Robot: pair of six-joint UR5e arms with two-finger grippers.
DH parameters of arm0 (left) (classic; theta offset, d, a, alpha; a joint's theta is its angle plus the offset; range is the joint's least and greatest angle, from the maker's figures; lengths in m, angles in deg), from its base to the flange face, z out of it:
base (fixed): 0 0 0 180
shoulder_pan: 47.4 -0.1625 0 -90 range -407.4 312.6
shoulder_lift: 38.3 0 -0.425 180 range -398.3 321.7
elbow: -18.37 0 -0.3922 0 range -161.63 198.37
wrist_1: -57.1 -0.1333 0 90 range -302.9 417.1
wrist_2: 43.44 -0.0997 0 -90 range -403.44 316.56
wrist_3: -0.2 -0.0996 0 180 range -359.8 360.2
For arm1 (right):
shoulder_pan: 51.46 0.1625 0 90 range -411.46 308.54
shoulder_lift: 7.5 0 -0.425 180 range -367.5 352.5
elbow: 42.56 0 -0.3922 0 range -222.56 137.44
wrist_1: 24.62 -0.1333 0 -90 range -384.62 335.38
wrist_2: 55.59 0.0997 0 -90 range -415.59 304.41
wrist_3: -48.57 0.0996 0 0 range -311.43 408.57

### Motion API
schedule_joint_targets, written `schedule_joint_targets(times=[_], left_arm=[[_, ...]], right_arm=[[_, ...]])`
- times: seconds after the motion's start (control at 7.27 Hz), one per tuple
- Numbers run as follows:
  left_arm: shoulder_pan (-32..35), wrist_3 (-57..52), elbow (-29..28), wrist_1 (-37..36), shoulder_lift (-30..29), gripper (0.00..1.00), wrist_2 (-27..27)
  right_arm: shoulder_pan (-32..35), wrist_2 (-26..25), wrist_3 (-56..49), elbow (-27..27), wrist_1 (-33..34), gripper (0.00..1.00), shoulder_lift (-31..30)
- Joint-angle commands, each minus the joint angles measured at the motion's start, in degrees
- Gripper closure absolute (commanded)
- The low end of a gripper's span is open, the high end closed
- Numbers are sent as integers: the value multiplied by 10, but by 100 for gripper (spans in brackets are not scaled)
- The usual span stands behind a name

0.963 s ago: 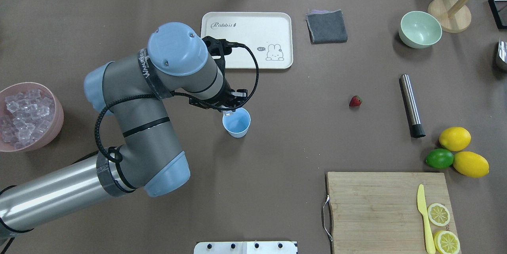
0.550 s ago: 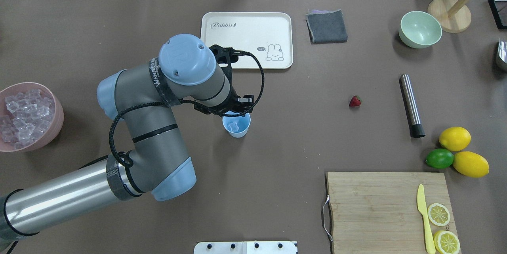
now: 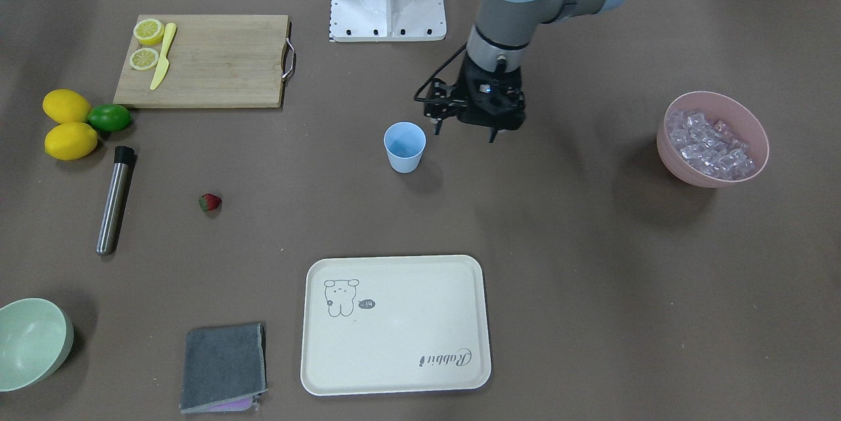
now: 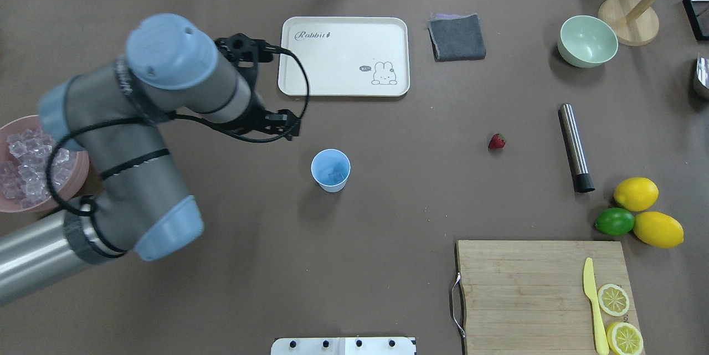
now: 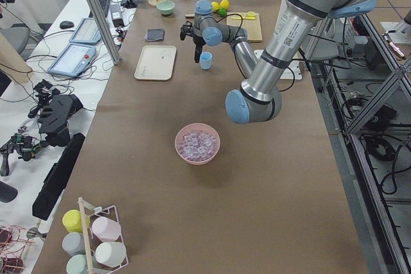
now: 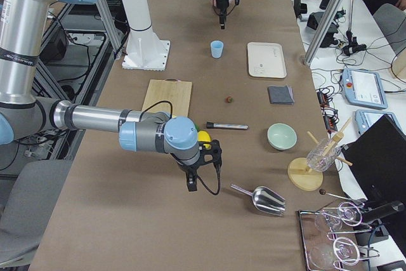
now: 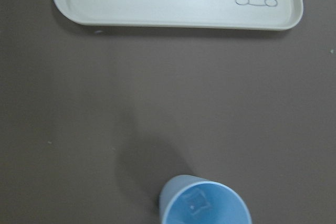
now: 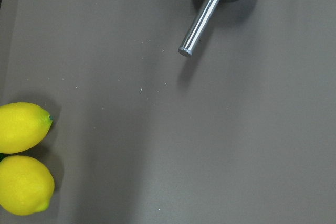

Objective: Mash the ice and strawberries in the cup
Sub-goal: 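Move the left gripper back to the pink ice bowl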

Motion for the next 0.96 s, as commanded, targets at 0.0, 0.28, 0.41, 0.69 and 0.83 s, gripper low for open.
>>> schedule_joint_targets(times=[0.0, 0.28, 0.41, 0.69, 0.83], left_arm=[[63, -123, 81, -7, 147, 3, 18], [114, -147, 97, 131, 318, 3, 37], [142, -153, 83, 206, 383, 3, 69], [176, -146, 64, 241, 443, 3, 84], [177, -140, 37, 276, 448, 5, 85]], right_arm=[[0, 0, 0, 0, 0, 0, -2], [0, 2, 0, 0, 0, 0, -3], [0, 2, 0, 0, 0, 0, -3], [0, 2, 0, 0, 0, 0, -3], [0, 3, 0, -2, 0, 0, -4]])
